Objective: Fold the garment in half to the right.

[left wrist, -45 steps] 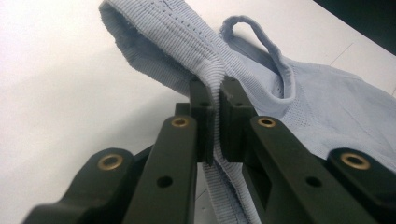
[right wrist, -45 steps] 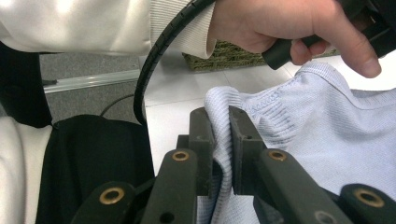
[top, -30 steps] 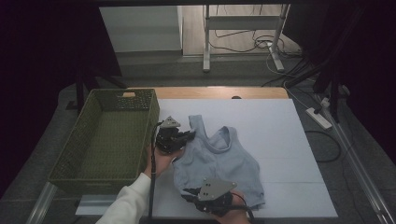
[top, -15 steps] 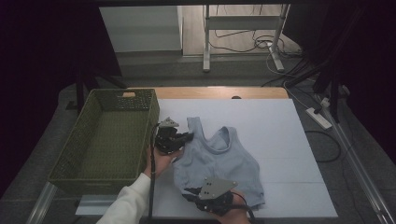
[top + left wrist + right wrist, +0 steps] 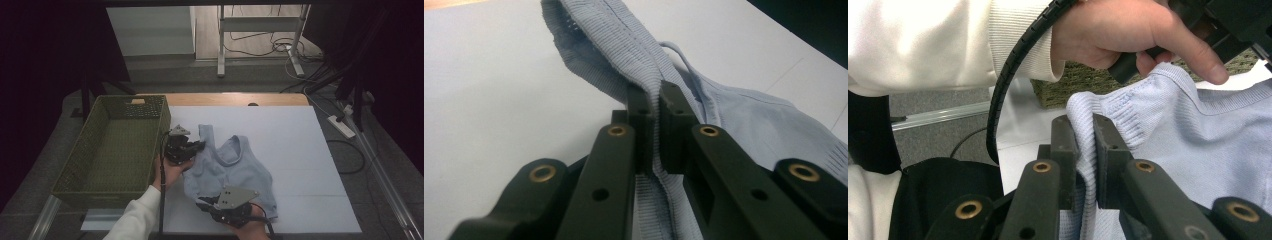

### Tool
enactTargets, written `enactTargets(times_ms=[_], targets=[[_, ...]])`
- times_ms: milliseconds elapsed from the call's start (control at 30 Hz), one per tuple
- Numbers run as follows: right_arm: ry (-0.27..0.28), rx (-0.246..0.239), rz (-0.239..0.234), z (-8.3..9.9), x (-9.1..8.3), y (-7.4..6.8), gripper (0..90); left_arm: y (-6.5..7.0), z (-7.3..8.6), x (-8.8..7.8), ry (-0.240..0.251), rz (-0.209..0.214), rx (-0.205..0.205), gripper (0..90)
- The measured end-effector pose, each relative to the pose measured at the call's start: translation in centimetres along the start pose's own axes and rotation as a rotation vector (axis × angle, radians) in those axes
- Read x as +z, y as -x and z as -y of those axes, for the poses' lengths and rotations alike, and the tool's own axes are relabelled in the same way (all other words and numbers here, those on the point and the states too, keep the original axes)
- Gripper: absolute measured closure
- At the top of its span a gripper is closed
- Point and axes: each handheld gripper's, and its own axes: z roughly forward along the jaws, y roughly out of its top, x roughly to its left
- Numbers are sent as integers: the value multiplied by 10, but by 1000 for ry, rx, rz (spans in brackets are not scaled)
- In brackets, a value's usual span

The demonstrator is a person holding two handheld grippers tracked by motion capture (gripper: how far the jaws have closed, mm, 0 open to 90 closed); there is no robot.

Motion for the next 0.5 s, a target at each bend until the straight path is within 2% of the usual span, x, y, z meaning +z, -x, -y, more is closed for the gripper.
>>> enactTargets(times_ms=[367, 500], targets=[[-3, 14, 0, 5, -2, 1, 814, -2, 6, 5, -25, -21, -11, 851], [-4, 20, 3, 8, -4, 3, 814, -1, 7, 7, -31, -26, -3, 851]])
